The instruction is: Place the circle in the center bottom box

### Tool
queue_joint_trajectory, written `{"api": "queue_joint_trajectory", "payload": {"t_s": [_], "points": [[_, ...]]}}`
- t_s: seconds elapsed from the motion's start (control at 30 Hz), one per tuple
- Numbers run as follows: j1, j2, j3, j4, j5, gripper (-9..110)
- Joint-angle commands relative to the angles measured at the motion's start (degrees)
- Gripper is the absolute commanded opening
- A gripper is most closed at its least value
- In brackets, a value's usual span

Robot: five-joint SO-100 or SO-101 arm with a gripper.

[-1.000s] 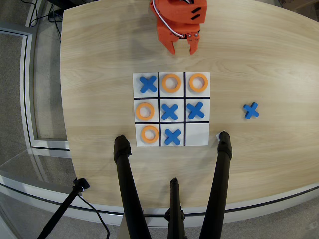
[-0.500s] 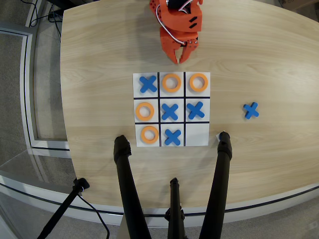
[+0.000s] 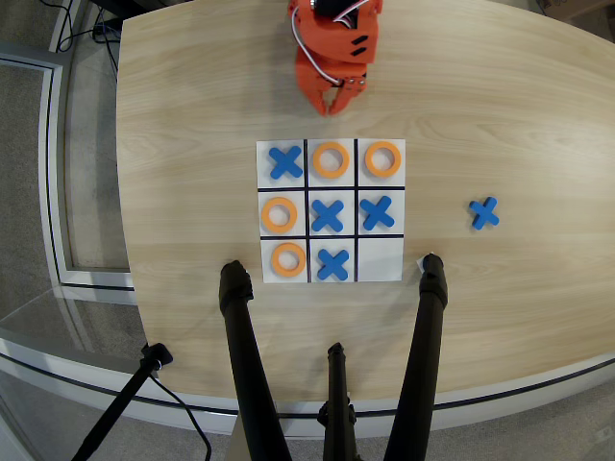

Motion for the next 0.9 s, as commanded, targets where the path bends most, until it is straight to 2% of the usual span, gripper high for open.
{"api": "queue_joint_trajectory", "payload": {"t_s": [0.0, 0.1, 0.37, 0.47, 0.57, 0.87], "points": [[8.1, -0.1, 3.3, 0.9, -0.3, 0], [21.8, 0.2, 3.3, 1.1, -0.3, 0], [70.8, 2.1, 3.3, 1.6, 0.5, 0], [82.5, 2.1, 3.3, 1.6, 0.5, 0], [86.4, 2.1, 3.3, 1.6, 0.5, 0], [85.4, 2.0, 3.3, 1.6, 0.5, 0]]}}
